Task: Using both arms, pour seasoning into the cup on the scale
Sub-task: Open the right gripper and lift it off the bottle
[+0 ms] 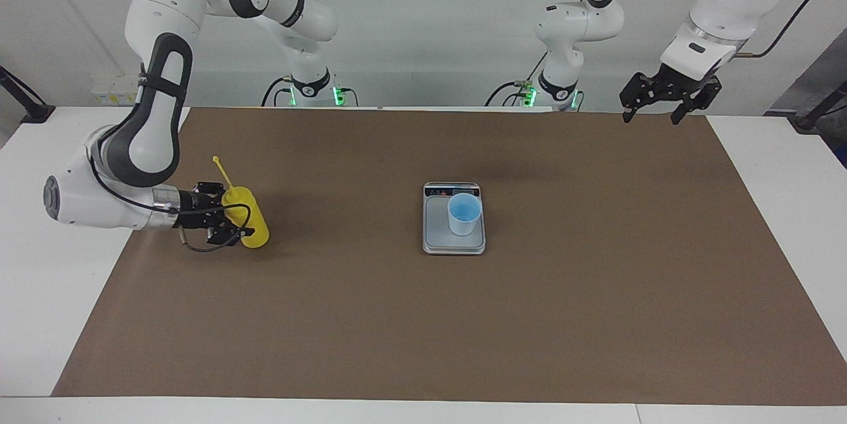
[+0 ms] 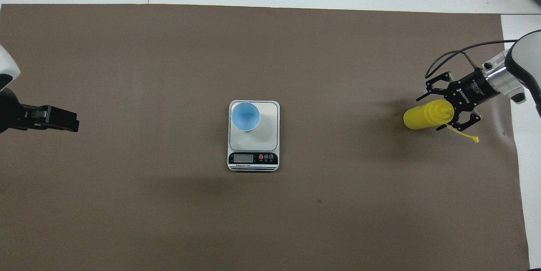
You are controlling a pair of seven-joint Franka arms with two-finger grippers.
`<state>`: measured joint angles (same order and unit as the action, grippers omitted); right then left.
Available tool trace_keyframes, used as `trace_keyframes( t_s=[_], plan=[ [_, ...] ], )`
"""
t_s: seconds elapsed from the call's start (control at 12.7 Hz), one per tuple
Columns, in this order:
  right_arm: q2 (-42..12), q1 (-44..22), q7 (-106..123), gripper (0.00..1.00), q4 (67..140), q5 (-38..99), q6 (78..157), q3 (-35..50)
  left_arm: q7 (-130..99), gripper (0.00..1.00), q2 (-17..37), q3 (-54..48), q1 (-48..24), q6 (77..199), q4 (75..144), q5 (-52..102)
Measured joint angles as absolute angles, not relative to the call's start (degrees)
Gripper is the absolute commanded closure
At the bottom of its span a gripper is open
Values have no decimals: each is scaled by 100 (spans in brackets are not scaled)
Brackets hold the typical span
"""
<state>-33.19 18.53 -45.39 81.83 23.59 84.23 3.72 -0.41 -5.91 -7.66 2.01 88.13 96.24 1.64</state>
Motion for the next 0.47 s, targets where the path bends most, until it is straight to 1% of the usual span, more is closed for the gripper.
trace_keyframes(
  t_s=[0.24,0.47],
  plan=[
    [-3050,1866,-4243,0,8184,2233,8588,365,-41,0,-591,-766,201,8813,9624,164],
    [-2735,1868,-3474,0,8194,1510,8772,362,-41,0,-591,-766,201,8813,9624,164]
  ],
)
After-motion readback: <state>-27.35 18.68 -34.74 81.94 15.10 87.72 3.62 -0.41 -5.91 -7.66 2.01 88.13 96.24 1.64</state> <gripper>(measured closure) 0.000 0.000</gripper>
